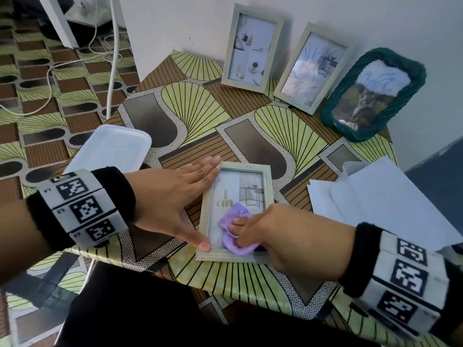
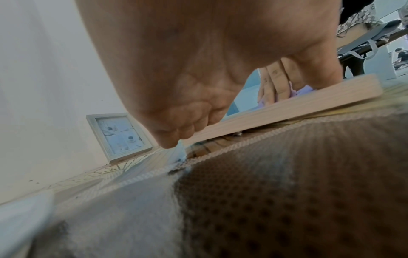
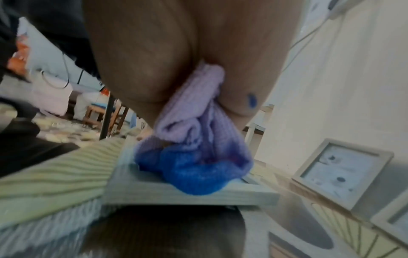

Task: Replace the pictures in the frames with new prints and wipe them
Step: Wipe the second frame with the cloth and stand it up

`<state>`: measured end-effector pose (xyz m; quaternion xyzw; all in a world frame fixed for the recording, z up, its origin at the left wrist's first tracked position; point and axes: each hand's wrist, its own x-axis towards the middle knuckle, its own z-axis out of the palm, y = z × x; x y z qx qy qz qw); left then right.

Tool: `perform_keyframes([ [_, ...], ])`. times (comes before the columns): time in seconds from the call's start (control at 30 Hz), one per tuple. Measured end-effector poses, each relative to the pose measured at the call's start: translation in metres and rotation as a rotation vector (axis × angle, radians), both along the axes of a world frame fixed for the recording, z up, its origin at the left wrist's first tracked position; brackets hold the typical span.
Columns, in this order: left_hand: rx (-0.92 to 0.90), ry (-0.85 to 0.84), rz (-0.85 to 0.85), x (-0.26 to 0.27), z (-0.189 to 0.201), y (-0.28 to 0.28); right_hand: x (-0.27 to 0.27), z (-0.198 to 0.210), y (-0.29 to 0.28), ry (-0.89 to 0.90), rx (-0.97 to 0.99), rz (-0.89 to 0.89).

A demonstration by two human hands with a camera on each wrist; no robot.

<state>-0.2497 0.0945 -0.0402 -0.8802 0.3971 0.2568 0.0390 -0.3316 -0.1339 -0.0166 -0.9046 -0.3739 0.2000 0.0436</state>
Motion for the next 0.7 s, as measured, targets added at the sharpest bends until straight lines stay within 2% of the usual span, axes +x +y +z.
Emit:
perform_keyframes([
  [0.17, -0.037, 0.001, 0.013, -0.001, 0.0, 0.0, 0.004, 0.002, -0.011, 0.018, -0.128, 0.039],
  [0.43, -0.039, 0.006, 0.019, 0.001, 0.001, -0.007, 0.019, -0.016, -0.016, -0.223, -0.269, 0.031],
  [0.6, -0.041, 0.016, 0.026, 0.0, 0.002, -0.008, 0.038, -0.011, -0.013, -0.253, -0.339, -0.01],
  [0.7, -0.05, 0.018, 0.026, 0.0, 0.003, -0.008, 0.051, -0.012, -0.011, -0.246, -0.351, -0.122],
])
